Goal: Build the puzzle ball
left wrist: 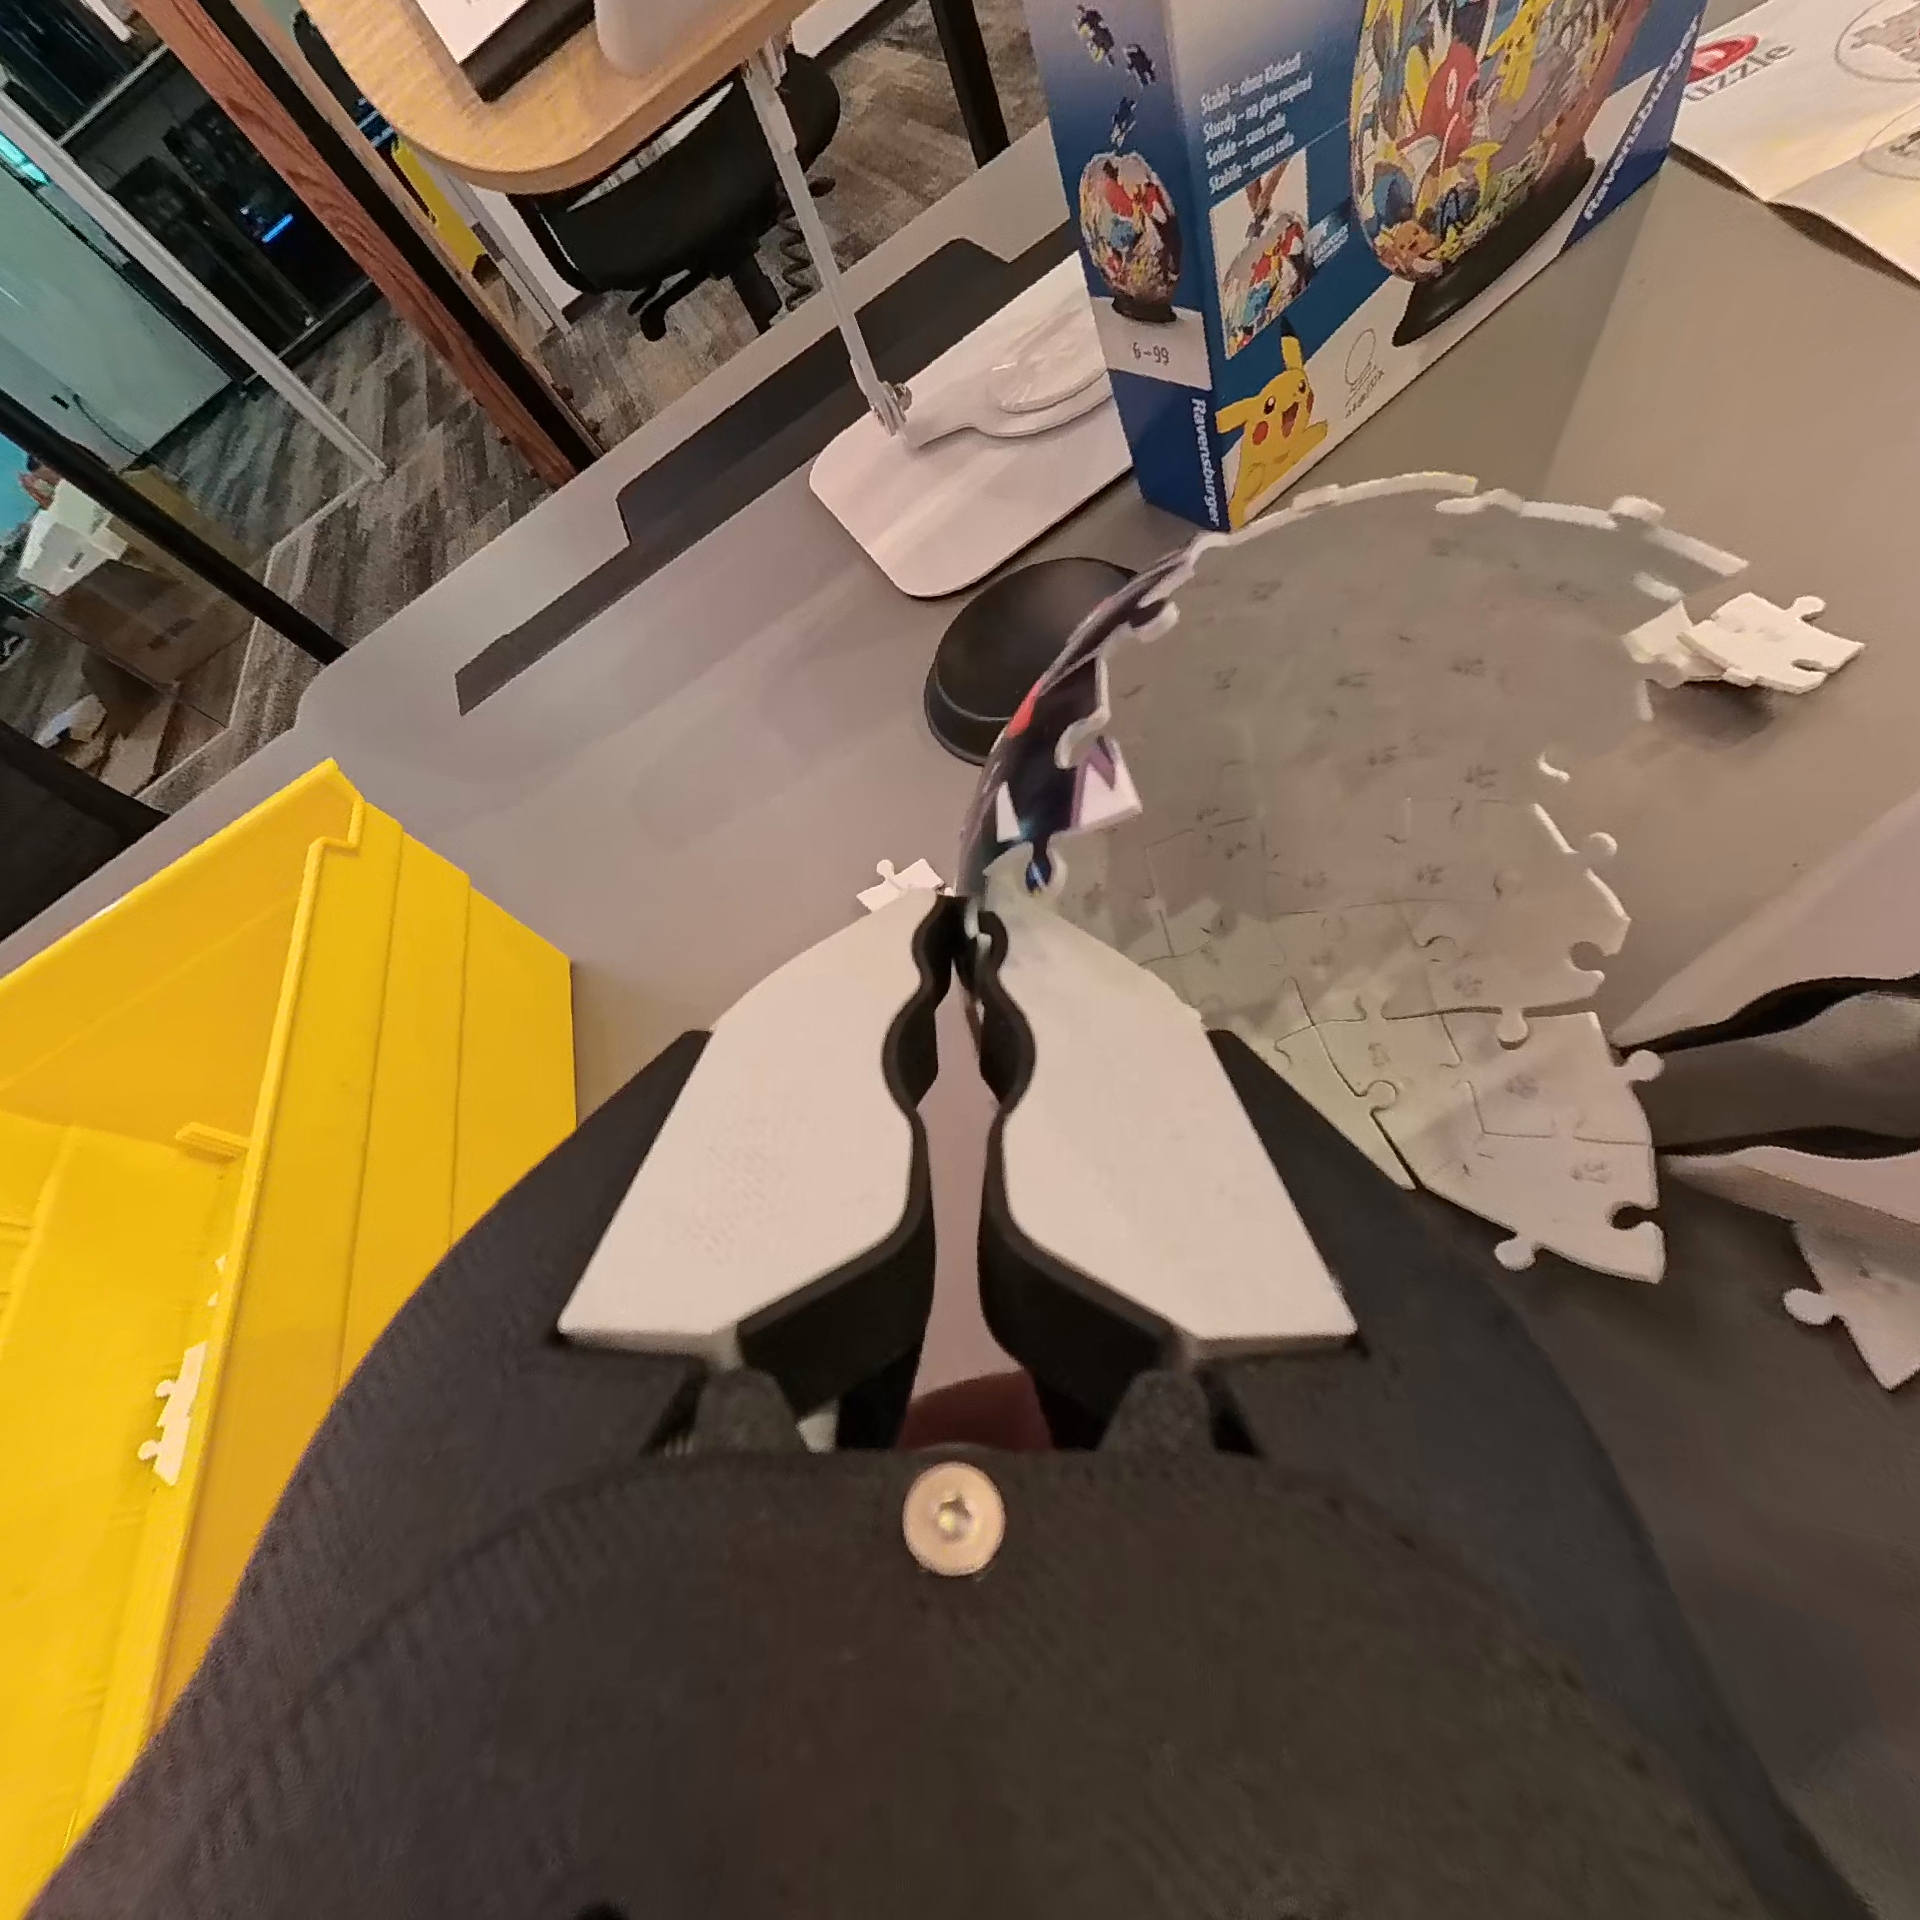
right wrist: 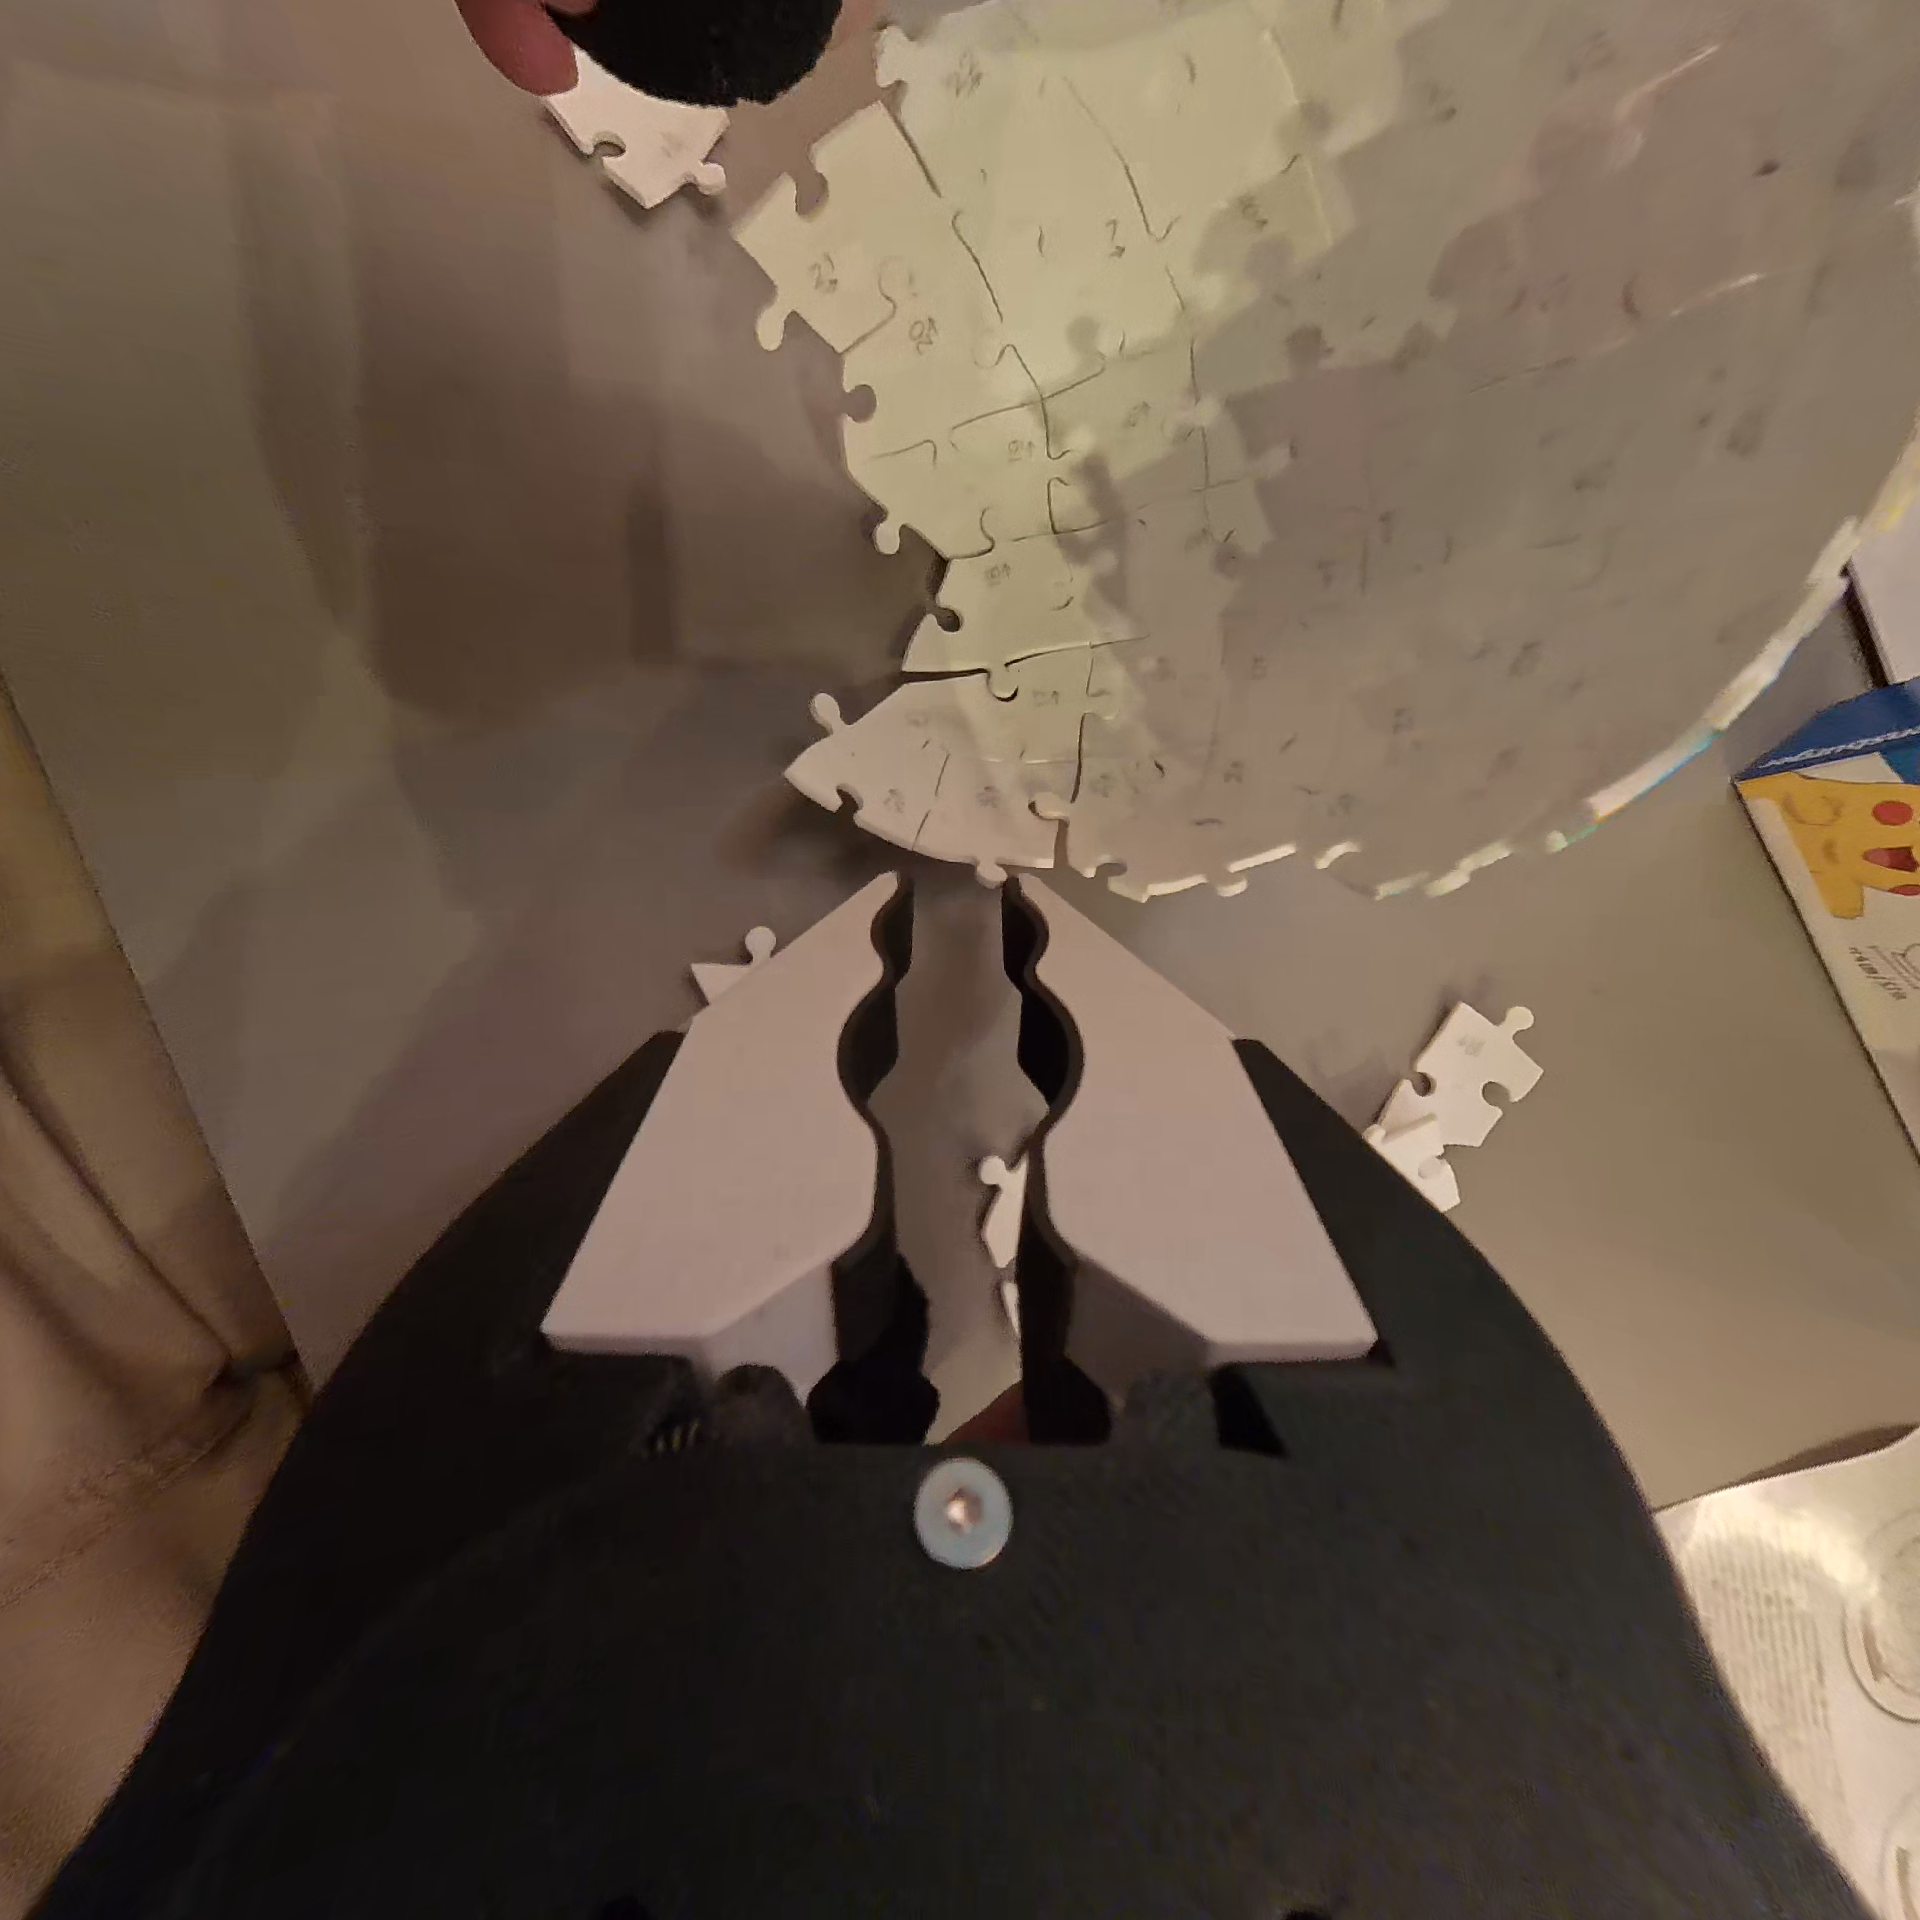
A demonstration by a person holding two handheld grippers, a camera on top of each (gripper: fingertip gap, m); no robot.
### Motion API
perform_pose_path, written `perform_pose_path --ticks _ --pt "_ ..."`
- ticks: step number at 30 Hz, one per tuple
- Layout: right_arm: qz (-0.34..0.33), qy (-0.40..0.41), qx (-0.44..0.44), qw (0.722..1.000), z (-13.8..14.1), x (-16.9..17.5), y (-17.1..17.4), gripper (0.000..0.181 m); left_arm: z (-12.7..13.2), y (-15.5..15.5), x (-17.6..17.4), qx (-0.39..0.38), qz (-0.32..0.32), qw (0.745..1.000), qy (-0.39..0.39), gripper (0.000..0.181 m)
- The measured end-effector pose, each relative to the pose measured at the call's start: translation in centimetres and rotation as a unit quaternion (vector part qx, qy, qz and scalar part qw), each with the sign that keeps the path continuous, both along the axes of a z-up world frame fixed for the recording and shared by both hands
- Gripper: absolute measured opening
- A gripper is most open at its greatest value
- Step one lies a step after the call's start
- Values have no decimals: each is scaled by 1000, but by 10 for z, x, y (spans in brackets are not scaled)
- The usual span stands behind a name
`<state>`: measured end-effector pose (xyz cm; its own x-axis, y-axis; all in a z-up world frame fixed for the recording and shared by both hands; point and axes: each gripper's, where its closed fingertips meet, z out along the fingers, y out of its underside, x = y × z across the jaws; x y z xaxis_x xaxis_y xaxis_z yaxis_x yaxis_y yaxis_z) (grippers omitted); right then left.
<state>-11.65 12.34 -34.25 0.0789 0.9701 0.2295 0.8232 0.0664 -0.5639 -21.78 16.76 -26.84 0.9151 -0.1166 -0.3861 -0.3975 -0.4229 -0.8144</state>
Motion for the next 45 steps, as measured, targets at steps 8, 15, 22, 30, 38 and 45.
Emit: perform_pose_path --ticks 8,15,22,30,38,45 --pt "3 -2 11 1000 1 0 1 14 1 0 2 6 5 1000 7 2" --pt "22 -5 21 1000 7 5 2 23 0 1 -1 5 5 1000 7 2" --pt "132 26 25 991 34 -8 -29 58 1 1 1 6 3 1000 9 2" --pt "163 -44 -26 985 -3 -21 -32 102 1 1 3 6 -2 1000 9 2" --pt "199 -74 -35 977 -10 -24 -43 139 1 1 2 6 -7 1000 6 2" --pt "191 -84 -80 975 -18 -20 -50 144 1 2 4 7 -10 1000 14 2"
